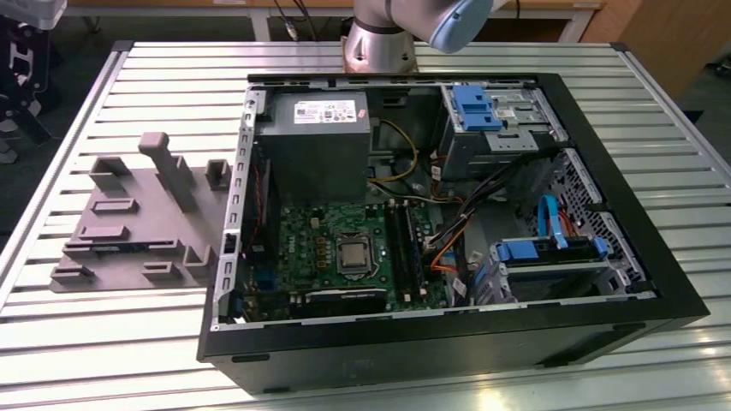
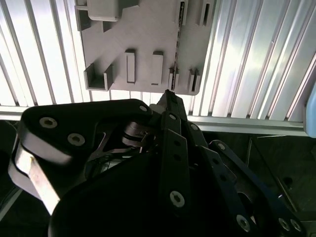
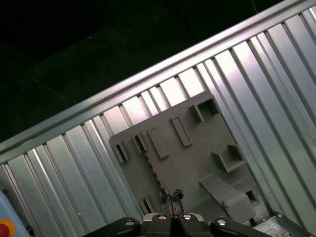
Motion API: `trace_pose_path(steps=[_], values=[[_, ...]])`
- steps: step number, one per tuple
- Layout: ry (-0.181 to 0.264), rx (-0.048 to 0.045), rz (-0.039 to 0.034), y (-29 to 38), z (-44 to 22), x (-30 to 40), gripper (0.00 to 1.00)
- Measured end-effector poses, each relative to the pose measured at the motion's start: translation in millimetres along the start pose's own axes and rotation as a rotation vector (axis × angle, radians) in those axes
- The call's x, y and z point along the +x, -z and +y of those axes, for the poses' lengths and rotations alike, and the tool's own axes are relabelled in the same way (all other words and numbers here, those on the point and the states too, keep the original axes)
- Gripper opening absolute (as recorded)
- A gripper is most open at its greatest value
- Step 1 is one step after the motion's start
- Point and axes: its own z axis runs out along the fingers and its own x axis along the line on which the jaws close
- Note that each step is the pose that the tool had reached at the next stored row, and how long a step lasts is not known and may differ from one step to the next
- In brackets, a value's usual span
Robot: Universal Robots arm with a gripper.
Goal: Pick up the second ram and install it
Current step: 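Pick up the second ram and move it above second insertion slot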
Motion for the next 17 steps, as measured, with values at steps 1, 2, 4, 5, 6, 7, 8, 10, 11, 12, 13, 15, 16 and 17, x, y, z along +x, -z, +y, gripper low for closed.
trace_pose_path(steps=[1, 2, 4, 5, 6, 7, 8, 10, 11, 12, 13, 15, 16, 17], values=[[0.002, -0.0001, 0.0001, 0.0, 0.0, 0.0, 0.11], [0.005, -0.0001, 0.0003, 0.0, 0.0, 0.0, 0.11], [0.009, -0.0002, 0.0004, 0.0, 0.0, 0.0, 0.11], [0.011, -0.0002, 0.0005, 0.0, 0.0, 0.0, 0.11], [0.013, -0.0003, 0.0006, 0.0, 0.0, 0.0, 0.11], [0.015, -0.0003, 0.0007, 0.0, 0.0, 0.0, 0.11], [0.017, -0.0004, 0.0008, 0.0, 0.0, 0.0, 0.11], [0.021, -0.0004, 0.0009, 0.0, 0.0, 0.0, 0.11], [0.024, -0.0005, 0.0010, 0.0, 0.0, 0.0, 0.11], [0.026, -0.0005, 0.0012, 0.0, 0.0, 0.0, 0.11], [0.028, -0.0006, 0.0013, 0.0, 0.0, 0.0, 0.11], [0.032, -0.0007, 0.0014, 0.0, 0.0, 0.0, 0.11], [0.034, -0.0007, 0.0015, 0.0, 0.0, 0.0, 0.11], [0.036, -0.0007, 0.0016, 0.0, 0.0, 0.0, 0.11]])
